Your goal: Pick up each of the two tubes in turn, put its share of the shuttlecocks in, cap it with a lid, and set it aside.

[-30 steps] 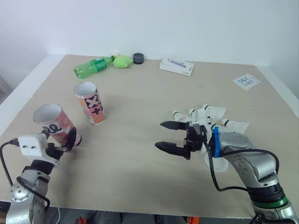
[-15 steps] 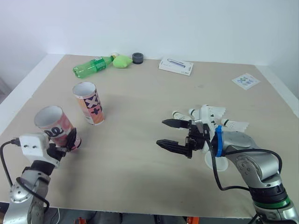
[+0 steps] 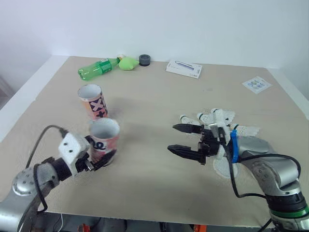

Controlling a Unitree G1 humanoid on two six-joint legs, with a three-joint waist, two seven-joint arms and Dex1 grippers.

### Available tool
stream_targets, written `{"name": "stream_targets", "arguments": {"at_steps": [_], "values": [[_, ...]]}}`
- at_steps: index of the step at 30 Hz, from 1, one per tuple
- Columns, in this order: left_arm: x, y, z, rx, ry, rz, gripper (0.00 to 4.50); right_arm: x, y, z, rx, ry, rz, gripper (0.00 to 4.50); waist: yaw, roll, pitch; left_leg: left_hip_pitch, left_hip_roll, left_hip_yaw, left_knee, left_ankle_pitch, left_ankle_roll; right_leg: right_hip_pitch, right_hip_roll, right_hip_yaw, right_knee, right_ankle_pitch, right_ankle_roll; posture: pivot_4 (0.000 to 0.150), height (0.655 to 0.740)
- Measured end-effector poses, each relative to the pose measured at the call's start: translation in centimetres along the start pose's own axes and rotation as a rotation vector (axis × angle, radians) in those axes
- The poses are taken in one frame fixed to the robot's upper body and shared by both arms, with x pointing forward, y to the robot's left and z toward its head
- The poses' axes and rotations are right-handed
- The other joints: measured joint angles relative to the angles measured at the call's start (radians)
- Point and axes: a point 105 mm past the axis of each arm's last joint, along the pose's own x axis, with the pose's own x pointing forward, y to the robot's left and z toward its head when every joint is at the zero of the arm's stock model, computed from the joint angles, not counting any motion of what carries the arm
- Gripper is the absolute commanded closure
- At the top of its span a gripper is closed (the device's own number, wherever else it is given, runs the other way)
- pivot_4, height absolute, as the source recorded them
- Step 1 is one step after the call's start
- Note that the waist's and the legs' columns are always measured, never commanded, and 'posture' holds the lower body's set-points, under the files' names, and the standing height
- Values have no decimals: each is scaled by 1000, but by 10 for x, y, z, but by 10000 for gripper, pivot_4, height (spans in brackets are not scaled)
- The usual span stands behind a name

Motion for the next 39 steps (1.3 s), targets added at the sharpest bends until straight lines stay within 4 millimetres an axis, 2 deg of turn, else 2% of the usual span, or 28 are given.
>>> {"name": "stream_targets", "arguments": {"at_steps": [3, 7, 14, 16, 19, 25, 26, 31, 33, 34, 37, 39], "values": [[17, -4, 18, 49, 9, -147, 7341, -13, 0, 5, 1, -10, -32, 0, 0, 0, 0, 0, 0, 0, 0, 0, 0, 0, 0, 0, 0, 1, 4, 1500, 7294], [29, -5, 28, 92, 41, -299, 7341, -33, -2, 4, 4, 13, -102, 0, -4, 1, 1, 0, 0, 0, -1, -1, 1, 0, 1, 0, 0, 1, 5, 1500, 7294], [45, -9, 27, 174, 80, -461, 7341, -57, -7, -5, 16, 70, -228, 0, -1, 1, 1, 0, -1, -2, -2, -1, 1, 0, 1, 0, 1, 0, 5, 1500, 7294], [51, -8, 22, 189, 81, -474, 7341, -61, -15, -8, -20, 104, -310, 0, -1, 2, 1, -1, -1, -1, -1, 0, 1, 0, 1, 0, 1, 0, 6, 1500, 7294], [63, -11, 26, 211, 31, -486, 7341, -63, -24, -10, -30, 107, -402, 0, -2, 2, 1, 0, -1, -2, 0, 0, 1, 1, 2, 0, 1, 1, 6, 1500, 7294], [72, -20, 27, 219, 3, -498, 7341, -47, -10, -16, 27, 92, -407, 0, -2, 2, 1, 0, -1, -2, 0, 0, 1, 1, 2, 0, 3, 0, 6, 1500, 7294], [72, -23, 27, 216, -2, -500, 7341, -43, -2, -21, 56, 100, -390, 0, 1, 2, 1, -1, -1, -3, 0, 0, 1, 1, 2, 0, 3, 0, 5, 1500, 7294], [74, -27, 26, 196, -8, -507, 7341, -32, -6, -30, 102, 97, -495, 0, -1, 2, 1, 0, -1, -3, 3, 0, 1, 1, 2, 0, 6, 0, 7, 1500, 7294], [74, -30, 26, 187, -9, -515, 7341, -29, -2, -33, 114, 104, -489, 0, 0, 2, 1, 0, -1, -3, 5, 0, 1, 1, 1, 0, 8, -1, 7, 1500, 7294], [73, -31, 26, 183, -11, -524, 7341, -34, 8, -35, 130, 115, -466, 0, 5, 2, 1, -1, -2, -4, 5, 0, 1, 1, 1, 0, 9, -2, 8, 1500, 7294], [73, -32, 25, 181, -12, -527, 7341, -47, 20, -35, 156, 131, -438, 0, 7, 2, 1, 0, -2, -3, 6, 0, 2, 2, 0, 0, 9, -2, 8, 1500, 7294], [73, -32, 25, 184, -12, -540, 7341, -65, 27, -26, 159, 129, -435, 0, 7, 2, 1, 1, -2, -4, 6, 0, 2, 3, 1, 0, 9, -2, 7, 1500, 7294]]}}
